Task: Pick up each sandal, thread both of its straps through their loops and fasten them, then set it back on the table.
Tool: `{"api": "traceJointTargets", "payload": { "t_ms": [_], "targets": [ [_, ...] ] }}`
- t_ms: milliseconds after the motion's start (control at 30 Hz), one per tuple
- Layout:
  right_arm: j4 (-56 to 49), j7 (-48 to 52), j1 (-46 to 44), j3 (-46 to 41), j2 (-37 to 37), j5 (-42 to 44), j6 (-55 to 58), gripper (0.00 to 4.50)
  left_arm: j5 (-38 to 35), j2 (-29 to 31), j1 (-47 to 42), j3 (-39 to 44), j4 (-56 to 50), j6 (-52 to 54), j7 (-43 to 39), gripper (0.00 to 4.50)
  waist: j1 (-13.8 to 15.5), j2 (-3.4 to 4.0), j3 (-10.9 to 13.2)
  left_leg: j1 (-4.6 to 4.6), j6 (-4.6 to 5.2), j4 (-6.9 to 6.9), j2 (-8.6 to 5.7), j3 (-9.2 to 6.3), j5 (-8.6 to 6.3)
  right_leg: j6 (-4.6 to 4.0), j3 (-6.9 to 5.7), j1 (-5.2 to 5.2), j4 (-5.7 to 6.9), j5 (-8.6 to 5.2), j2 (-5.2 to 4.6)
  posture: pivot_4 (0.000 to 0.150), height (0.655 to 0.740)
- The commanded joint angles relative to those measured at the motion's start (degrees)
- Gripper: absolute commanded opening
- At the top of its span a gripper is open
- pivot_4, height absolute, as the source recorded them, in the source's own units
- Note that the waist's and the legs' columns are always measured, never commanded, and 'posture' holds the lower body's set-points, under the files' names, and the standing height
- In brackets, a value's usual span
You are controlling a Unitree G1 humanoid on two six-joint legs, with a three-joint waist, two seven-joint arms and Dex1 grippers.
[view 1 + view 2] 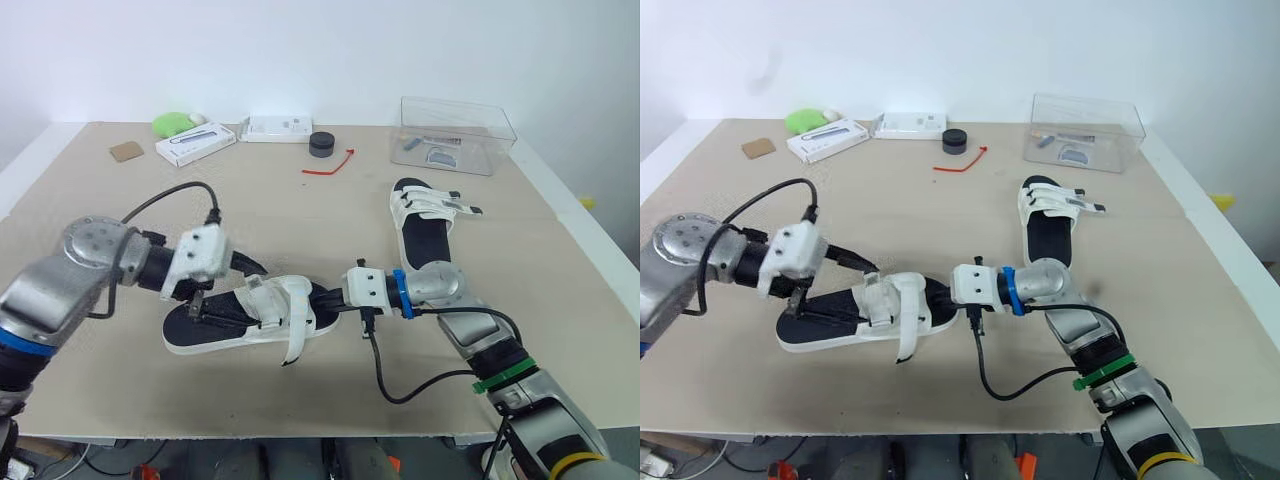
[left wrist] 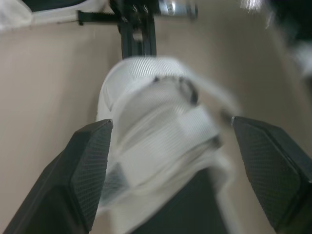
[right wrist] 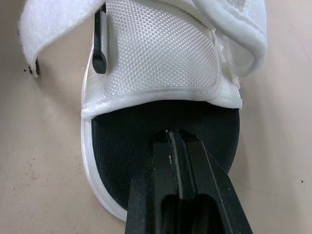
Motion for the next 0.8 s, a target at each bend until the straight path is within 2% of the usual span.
{"api": "traceJointTargets", "payload": {
  "t_ms": [33, 100, 200, 333, 367, 433, 567, 800],
  "targets": [
    [2.1, 1.1, 0.9, 2.1, -0.6, -2.9, 0.5, 0.00, -22.6, 2.5, -4.3, 9.5, -2.1, 22.8, 2.9, 4.02, 0.0, -0.07, 0.0, 0.01, 0.00, 0.00, -0.01, -0.01, 0.00, -0.02, -0.01, 0.00, 0.00, -0.01, 0.02, 0.150, 0.7400],
    [2.2, 1.1, 1.0, 2.1, -0.5, -2.9, 0.4, 0.00, -26.9, 3.9, -1.0, 11.7, -5.7, 27.3, 3.3, 4.02, -0.2, -0.03, 0.0, 0.00, 0.00, -0.01, 0.01, -0.04, 0.00, -0.05, -0.02, 0.00, 0.01, -0.03, 0.06, 0.150, 0.7400],
    [2.4, 1.1, 0.9, 2.2, -0.5, -3.0, 0.2, 0.00, -29.4, 3.3, 7.4, 14.7, -12.6, 29.2, 7.4, 4.02, -0.4, 0.20, -0.1, 0.07, -0.05, -0.09, 0.03, -0.01, -0.06, -0.08, 0.06, -0.01, 0.03, -0.16, 0.04, 0.150, 0.7400],
    [2.4, 1.0, 1.0, 2.3, -0.4, -3.1, 0.1, 0.00, -34.3, -2.5, 14.8, 17.6, -16.9, 30.3, 19.5, 4.02, 0.0, -0.05, 0.0, 0.01, -0.24, -0.05, 0.12, -0.18, -0.04, -0.15, 0.02, 0.00, 0.08, -0.20, 0.03, 0.150, 0.7400],
    [2.1, 1.0, 1.2, 2.3, -0.4, -3.0, 0.2, 0.00, -34.6, -4.9, 17.7, 17.4, -18.7, 30.0, 24.6, 4.02, 0.0, -0.05, 0.0, 0.07, -0.27, -0.02, 0.14, -0.21, -0.02, -0.22, 0.02, 0.05, 0.11, -0.16, 0.01, 0.150, 0.7400],
    [1.8, 1.1, 1.5, 2.3, -0.6, -3.0, 0.3, 0.00, -30.5, -8.0, 21.7, 16.3, -22.0, 28.4, 30.7, 4.02, 0.0, 0.13, -0.1, 0.12, -0.36, -0.05, 0.13, -0.18, 0.04, -0.30, 0.05, 0.07, 0.08, -0.12, 0.01, 0.150, 0.7400],
    [1.8, 1.2, 1.6, 2.3, -0.6, -3.0, 0.3, 0.00, -28.7, -10.5, 23.9, 16.1, -23.2, 28.4, 35.9, 4.02, 0.1, 0.04, -0.1, 0.16, -0.46, -0.05, 0.09, -0.22, 0.10, -0.35, 0.04, 0.12, 0.09, -0.11, 0.02, 0.150, 0.7400],
    [1.7, 1.2, 1.4, 2.3, -0.2, -3.1, 0.7, 0.00, -25.2, -12.5, 26.4, 13.1, -24.4, 28.1, 38.5, 4.02, 0.1, 0.07, -0.1, 0.17, -0.49, -0.06, 0.07, -0.19, 0.12, -0.48, 0.06, 0.13, 0.09, -0.15, 0.03, 0.150, 0.7400]
  ]
}}
